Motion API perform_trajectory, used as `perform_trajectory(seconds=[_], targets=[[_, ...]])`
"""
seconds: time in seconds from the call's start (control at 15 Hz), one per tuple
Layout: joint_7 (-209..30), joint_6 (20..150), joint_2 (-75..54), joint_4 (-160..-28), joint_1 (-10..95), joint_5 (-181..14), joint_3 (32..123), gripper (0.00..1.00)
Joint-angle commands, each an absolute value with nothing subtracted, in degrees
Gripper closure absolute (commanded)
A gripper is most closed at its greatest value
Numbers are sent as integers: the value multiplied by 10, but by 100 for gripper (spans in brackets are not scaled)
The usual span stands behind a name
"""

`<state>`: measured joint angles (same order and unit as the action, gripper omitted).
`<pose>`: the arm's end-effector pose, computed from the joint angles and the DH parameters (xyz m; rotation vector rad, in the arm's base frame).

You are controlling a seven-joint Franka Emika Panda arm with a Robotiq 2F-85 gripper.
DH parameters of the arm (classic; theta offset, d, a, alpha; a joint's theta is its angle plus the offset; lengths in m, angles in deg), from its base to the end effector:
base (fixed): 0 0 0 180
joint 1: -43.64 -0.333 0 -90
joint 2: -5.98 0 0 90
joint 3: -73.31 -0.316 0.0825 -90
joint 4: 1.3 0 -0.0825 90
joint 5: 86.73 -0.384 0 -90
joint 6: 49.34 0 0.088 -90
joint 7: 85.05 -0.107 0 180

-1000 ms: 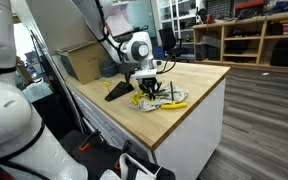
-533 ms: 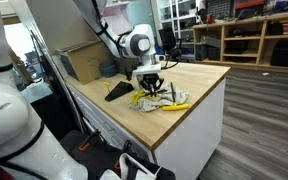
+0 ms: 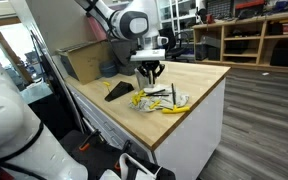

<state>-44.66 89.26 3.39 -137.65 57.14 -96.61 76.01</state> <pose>0.4790 -0.1383 0.3021 -3.0074 -0.4429 -0.0727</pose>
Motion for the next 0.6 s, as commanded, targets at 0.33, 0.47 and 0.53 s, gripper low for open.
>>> perform_trajectory(seconds=[0.33, 0.47, 0.53], targets=[[-572, 881, 41, -1385, 536, -925, 790, 50], [-616, 879, 12, -1376, 534, -913, 792, 38], [-656, 881, -7, -1370, 533, -897, 793, 30]])
